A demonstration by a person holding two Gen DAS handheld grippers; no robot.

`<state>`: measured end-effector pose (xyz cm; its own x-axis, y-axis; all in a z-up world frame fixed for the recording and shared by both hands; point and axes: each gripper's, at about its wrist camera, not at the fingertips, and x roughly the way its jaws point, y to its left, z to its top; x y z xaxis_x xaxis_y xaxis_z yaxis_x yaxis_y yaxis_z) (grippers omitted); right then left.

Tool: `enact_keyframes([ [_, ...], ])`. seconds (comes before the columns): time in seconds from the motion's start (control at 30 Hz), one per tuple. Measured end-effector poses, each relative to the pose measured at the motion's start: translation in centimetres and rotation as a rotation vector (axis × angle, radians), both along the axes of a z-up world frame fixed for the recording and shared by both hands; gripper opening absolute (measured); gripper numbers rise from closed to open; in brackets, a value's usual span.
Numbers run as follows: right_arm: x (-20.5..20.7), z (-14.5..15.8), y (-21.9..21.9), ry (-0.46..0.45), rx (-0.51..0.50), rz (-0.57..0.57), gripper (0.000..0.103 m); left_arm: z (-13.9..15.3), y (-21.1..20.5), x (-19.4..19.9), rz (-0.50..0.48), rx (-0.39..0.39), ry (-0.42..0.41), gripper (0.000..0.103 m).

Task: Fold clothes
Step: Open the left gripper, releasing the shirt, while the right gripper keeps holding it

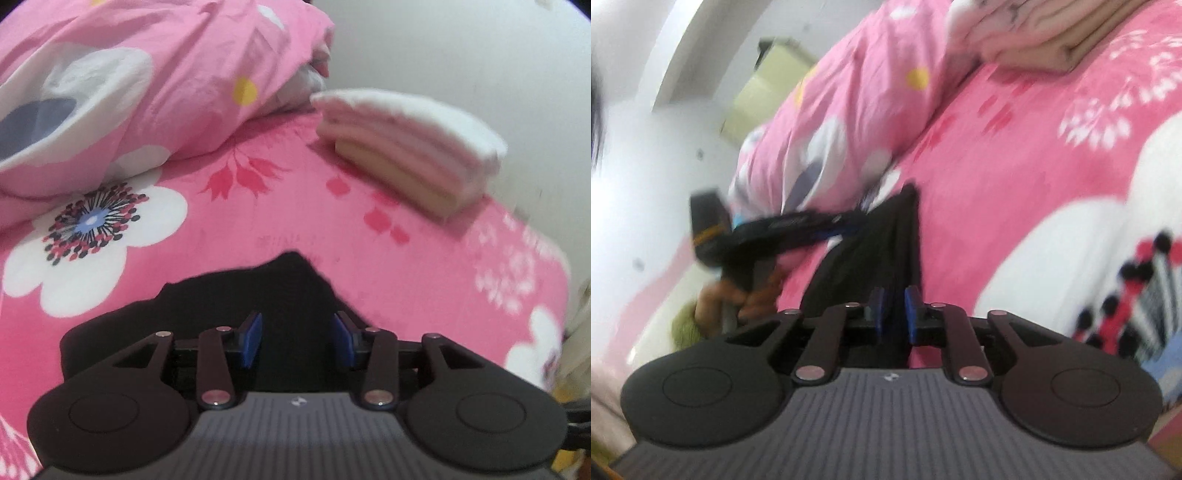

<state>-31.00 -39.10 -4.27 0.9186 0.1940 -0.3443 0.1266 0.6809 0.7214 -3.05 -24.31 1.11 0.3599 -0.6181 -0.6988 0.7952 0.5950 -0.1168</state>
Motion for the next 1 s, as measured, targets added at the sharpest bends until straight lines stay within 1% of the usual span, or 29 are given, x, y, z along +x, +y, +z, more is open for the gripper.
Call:
enact_keyframes([
  [0.17, -0.1, 0.3, 1.4, 0.016, -0.073, 0.045, 0.027, -1.0, -1.2, -0.9, -0.045, 0.049, -0.062, 0.042],
  [0.3, -0.1, 0.1, 1.9, 0.024, -0.119, 0.075, 0.028, -1.7, -2.1, -1.4, -0.063, 0.072, -0.116, 0.042],
  [0.33, 0.0, 0.0, 2.0, 0.028, -0.132, 0.081, 0.025, -1.8, -2.2, -1.5, -0.064, 0.073, -0.127, 0.042],
  [0.37, -0.1, 0.0, 2.1, 0.029, -0.145, 0.082, 0.007, -1.9, -2.4, -1.5, -0.063, 0.072, -0.136, 0.042],
  [0.4, -0.3, 0.1, 2.2, 0.03, -0.158, 0.079, 0.005, -1.9, -2.5, -1.5, -0.061, 0.07, -0.138, 0.041],
  [0.47, -0.6, 0.2, 2.3, 0.027, -0.177, 0.072, 0.004, -2.0, -2.8, -1.4, -0.06, 0.065, -0.143, 0.038],
  [0.57, -1.2, 0.5, 2.6, 0.023, -0.18, 0.055, 0.003, -2.2, -3.4, -1.5, -0.067, 0.064, -0.164, 0.037],
  [0.77, -1.9, -0.6, 2.7, 0.033, -0.14, 0.033, 0.003, -3.2, -4.7, -1.7, -0.088, 0.072, -0.211, 0.035],
  [0.87, -1.6, -1.2, 2.5, 0.038, -0.122, 0.028, 0.003, -3.4, -4.8, -1.6, -0.09, 0.067, -0.211, 0.034],
  [0.9, -1.6, -1.4, 2.4, 0.033, -0.111, 0.027, 0.005, -3.3, -4.8, -1.5, -0.09, 0.061, -0.206, 0.035],
  [1.0, -2.1, -0.9, 2.3, 0.01, -0.099, 0.013, 0.009, -2.1, -3.9, -0.8, -0.055, 0.025, -0.171, 0.037],
])
